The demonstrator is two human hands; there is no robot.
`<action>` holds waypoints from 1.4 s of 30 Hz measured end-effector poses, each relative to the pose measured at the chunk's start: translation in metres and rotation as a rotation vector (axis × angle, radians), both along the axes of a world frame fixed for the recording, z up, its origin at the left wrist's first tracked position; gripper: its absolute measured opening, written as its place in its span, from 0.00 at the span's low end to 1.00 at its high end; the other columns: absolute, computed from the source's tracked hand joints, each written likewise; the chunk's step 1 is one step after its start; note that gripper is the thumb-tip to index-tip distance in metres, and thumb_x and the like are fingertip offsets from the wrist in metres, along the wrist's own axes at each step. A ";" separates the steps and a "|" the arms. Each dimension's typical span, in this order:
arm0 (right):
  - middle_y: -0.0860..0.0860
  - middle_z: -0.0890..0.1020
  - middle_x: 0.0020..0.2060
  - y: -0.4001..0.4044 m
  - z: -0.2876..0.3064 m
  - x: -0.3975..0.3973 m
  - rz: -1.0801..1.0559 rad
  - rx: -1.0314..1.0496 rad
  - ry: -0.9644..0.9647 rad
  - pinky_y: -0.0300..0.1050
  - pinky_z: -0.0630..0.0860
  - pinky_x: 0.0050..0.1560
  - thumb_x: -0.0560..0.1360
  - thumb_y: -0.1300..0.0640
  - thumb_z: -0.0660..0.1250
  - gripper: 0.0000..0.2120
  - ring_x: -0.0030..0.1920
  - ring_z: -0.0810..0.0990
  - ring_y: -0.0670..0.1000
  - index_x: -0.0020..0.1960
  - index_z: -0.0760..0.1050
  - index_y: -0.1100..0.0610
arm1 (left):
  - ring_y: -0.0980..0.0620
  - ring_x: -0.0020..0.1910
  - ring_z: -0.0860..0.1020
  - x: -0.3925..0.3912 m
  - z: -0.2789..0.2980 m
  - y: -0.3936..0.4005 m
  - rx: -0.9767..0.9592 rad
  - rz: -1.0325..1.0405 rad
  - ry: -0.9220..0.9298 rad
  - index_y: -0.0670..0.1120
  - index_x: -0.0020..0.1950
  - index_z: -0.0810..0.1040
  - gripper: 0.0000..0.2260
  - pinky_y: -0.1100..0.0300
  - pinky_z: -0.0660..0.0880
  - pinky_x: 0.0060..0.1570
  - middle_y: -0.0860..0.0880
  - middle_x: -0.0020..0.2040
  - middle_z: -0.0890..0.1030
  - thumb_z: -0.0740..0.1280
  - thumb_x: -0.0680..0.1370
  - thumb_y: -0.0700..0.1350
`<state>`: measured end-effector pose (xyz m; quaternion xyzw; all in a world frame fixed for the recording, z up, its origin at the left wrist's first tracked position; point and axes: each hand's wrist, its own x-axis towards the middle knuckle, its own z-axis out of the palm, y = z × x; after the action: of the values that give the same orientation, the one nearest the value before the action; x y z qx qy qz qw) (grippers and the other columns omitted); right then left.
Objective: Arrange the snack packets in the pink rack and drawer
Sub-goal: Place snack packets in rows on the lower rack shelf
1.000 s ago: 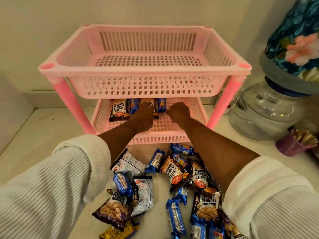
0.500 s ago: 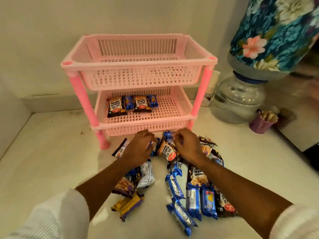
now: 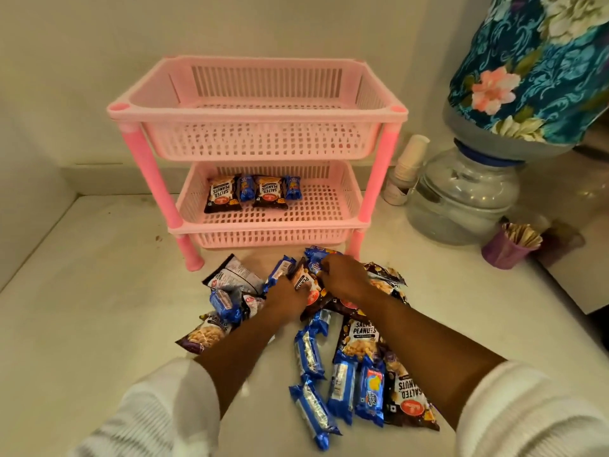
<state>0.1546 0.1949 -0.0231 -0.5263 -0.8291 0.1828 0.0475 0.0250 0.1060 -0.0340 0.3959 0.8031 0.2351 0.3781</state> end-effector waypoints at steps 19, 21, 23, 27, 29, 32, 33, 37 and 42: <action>0.49 0.83 0.42 0.008 0.002 0.005 0.033 -0.120 0.233 0.49 0.79 0.44 0.71 0.43 0.69 0.15 0.44 0.82 0.54 0.51 0.77 0.53 | 0.39 0.48 0.83 0.010 0.011 -0.013 0.291 0.628 -0.628 0.50 0.54 0.69 0.15 0.43 0.83 0.43 0.38 0.55 0.81 0.72 0.75 0.39; 0.46 0.84 0.51 0.004 0.003 0.012 -0.037 -0.180 0.379 0.47 0.80 0.49 0.72 0.43 0.71 0.21 0.49 0.83 0.50 0.61 0.78 0.52 | 0.44 0.42 0.83 0.006 0.019 -0.013 0.322 0.612 -0.620 0.50 0.54 0.69 0.16 0.56 0.79 0.29 0.39 0.56 0.80 0.72 0.75 0.37; 0.43 0.83 0.52 -0.002 0.005 0.018 -0.104 -0.228 0.516 0.40 0.78 0.43 0.73 0.43 0.71 0.21 0.48 0.83 0.45 0.63 0.78 0.50 | 0.44 0.42 0.83 0.002 0.030 -0.013 0.369 0.602 -0.712 0.50 0.55 0.70 0.17 0.57 0.79 0.28 0.40 0.56 0.80 0.72 0.74 0.35; 0.45 0.84 0.49 -0.006 0.017 0.016 -0.203 -0.276 0.762 0.44 0.80 0.47 0.75 0.46 0.71 0.17 0.50 0.84 0.48 0.60 0.80 0.53 | 0.37 0.51 0.83 -0.009 0.051 -0.013 0.393 0.491 -0.967 0.52 0.63 0.71 0.20 0.34 0.80 0.45 0.40 0.58 0.79 0.70 0.76 0.35; 0.47 0.85 0.48 -0.008 0.026 0.010 -0.238 -0.294 0.841 0.51 0.83 0.50 0.75 0.47 0.71 0.15 0.48 0.84 0.49 0.58 0.80 0.53 | 0.38 0.50 0.84 -0.014 0.060 -0.008 0.421 0.438 -1.046 0.52 0.63 0.73 0.19 0.38 0.81 0.47 0.40 0.58 0.81 0.70 0.76 0.35; 0.48 0.85 0.48 -0.011 0.041 0.000 -0.257 -0.305 0.949 0.54 0.82 0.49 0.76 0.46 0.69 0.15 0.48 0.84 0.50 0.58 0.80 0.53 | 0.45 0.46 0.86 -0.019 0.073 0.002 0.450 0.369 -1.022 0.49 0.60 0.75 0.15 0.50 0.82 0.41 0.42 0.52 0.86 0.70 0.76 0.36; 0.49 0.85 0.49 -0.011 0.045 -0.002 -0.267 -0.311 0.980 0.55 0.83 0.50 0.76 0.47 0.69 0.15 0.49 0.85 0.52 0.59 0.80 0.54 | 0.45 0.46 0.86 -0.022 0.076 0.005 0.449 0.331 -1.019 0.49 0.58 0.76 0.14 0.51 0.82 0.41 0.42 0.51 0.86 0.71 0.75 0.37; 0.52 0.83 0.52 -0.006 0.062 -0.011 -0.298 -0.340 1.072 0.57 0.84 0.50 0.79 0.53 0.68 0.16 0.50 0.85 0.53 0.65 0.76 0.57 | 0.44 0.49 0.85 -0.040 0.089 0.017 0.410 0.179 -1.103 0.51 0.55 0.76 0.16 0.52 0.82 0.44 0.40 0.55 0.84 0.74 0.71 0.38; 0.52 0.81 0.52 0.002 0.075 -0.025 -0.355 -0.276 1.121 0.50 0.85 0.44 0.80 0.57 0.67 0.17 0.49 0.85 0.54 0.68 0.70 0.52 | 0.44 0.50 0.85 -0.052 0.102 0.045 0.453 0.103 -1.004 0.51 0.59 0.80 0.18 0.53 0.82 0.44 0.43 0.57 0.84 0.72 0.73 0.35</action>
<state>0.1292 0.1967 0.0515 -0.4812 -0.5458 0.5277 0.4383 -0.0274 0.1506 0.0683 0.2668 0.4720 0.5800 0.6080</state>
